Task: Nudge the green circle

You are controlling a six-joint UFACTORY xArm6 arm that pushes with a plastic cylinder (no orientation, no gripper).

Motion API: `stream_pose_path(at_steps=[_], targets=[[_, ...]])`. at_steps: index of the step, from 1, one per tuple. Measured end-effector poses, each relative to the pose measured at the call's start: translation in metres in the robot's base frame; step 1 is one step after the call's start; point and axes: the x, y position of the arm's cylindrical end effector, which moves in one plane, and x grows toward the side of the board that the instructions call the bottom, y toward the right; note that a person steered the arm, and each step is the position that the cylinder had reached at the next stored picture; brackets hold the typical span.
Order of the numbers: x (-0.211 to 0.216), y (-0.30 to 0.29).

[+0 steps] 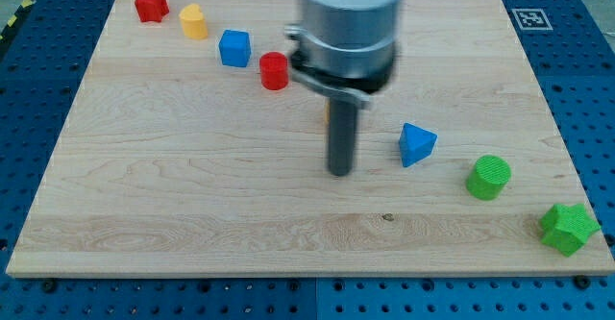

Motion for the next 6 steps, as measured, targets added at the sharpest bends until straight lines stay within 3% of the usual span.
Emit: stream_pose_path(at_steps=[2, 6], targets=[[0.027, 0.060], [0.023, 0.120]])
